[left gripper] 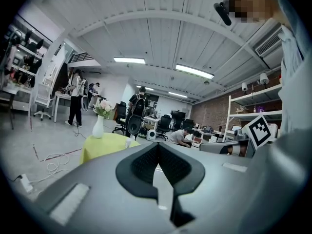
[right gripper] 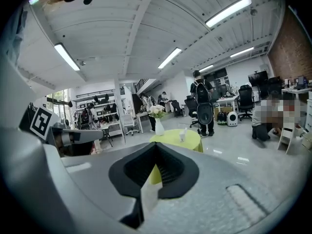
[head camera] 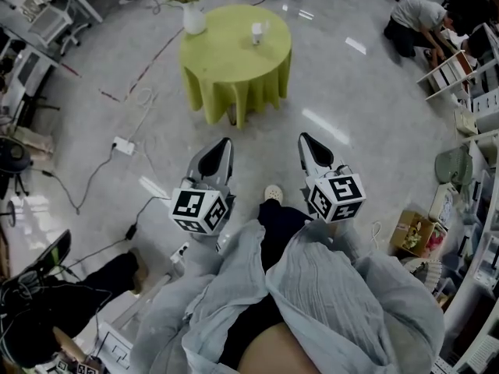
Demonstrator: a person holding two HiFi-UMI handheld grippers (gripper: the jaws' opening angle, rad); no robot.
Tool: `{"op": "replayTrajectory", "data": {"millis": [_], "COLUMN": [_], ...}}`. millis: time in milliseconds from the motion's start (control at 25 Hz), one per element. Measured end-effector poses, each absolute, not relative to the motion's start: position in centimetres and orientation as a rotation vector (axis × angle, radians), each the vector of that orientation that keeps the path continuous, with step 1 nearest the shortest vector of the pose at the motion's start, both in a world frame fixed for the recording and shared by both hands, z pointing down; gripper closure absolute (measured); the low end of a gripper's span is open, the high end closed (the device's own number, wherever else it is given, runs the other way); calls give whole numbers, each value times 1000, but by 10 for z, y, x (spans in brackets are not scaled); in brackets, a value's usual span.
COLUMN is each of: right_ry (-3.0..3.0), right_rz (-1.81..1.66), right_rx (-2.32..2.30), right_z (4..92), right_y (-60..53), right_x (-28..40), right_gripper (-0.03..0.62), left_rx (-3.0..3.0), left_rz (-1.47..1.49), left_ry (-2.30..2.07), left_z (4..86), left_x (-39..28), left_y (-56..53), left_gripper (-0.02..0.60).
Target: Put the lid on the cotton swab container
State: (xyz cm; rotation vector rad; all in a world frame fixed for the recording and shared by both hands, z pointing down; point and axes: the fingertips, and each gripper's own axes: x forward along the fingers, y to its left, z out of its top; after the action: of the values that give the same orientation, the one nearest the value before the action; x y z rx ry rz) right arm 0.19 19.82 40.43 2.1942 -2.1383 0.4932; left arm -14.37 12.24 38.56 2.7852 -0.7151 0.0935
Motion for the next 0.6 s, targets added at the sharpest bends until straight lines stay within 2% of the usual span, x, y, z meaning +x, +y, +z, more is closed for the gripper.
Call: {"op": "replayTrajectory", "data": {"millis": [400,600], "right_ry": [-2202,-2220], "right_rz": [479,501], "right_rx": [2137,2133], "right_z": [408,415], "right_y": [171,168], "right_x": [42,49], "right_gripper": [592,592], "left_rx": [2787,2778], "left_rz": [51,81], "left_ry": [-775,-797], "left_z": [388,394], "left_x": [-103,-105], "left_y": [105,108], "left_gripper": [565,565]}}
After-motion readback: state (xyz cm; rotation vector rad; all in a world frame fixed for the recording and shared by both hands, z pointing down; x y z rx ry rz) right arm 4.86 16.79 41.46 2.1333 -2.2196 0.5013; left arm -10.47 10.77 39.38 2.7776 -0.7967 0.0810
